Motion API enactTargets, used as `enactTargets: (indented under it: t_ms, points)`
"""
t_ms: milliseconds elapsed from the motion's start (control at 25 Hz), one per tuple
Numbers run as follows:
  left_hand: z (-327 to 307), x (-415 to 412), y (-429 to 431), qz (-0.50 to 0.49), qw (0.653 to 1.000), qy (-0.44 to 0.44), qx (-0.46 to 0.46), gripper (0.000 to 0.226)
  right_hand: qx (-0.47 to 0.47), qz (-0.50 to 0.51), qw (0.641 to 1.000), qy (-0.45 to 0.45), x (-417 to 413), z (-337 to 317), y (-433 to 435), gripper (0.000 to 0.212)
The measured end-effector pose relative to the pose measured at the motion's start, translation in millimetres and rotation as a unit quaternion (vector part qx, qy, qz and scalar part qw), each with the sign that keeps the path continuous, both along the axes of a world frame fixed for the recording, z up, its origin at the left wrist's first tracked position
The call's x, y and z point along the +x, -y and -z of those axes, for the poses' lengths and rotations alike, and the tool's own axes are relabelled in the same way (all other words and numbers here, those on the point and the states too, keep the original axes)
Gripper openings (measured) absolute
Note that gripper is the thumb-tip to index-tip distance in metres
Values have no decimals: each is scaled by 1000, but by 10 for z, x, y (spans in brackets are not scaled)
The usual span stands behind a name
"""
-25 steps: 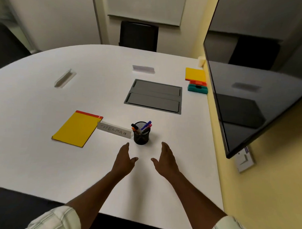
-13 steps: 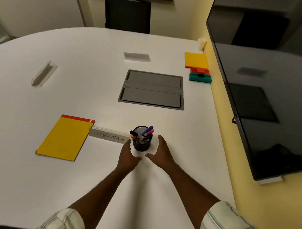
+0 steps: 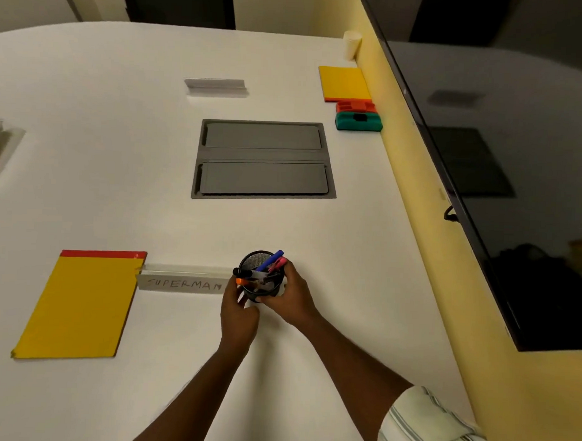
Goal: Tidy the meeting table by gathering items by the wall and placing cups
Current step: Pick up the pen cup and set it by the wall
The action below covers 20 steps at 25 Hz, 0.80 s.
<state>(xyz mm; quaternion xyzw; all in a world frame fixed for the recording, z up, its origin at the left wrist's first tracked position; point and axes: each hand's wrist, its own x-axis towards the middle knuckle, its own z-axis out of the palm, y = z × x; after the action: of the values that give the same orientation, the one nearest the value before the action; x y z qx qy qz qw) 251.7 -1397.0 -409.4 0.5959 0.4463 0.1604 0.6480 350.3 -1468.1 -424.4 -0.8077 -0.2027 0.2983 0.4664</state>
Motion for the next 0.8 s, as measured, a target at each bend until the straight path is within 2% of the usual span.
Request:
enactTargets:
  t_ms: [280,480,800]
  points:
    - [-259,510,-58,103,993,44,39,88,59,88,993,59,417,-286,118,75]
    - [-467,1434,-115,225,970,65,68,87,69,176,977,95,1192,-490,281,67]
    - [-412,2534,-139,300,951,48,49,75,79,274,954,90,2101,-279,242,70]
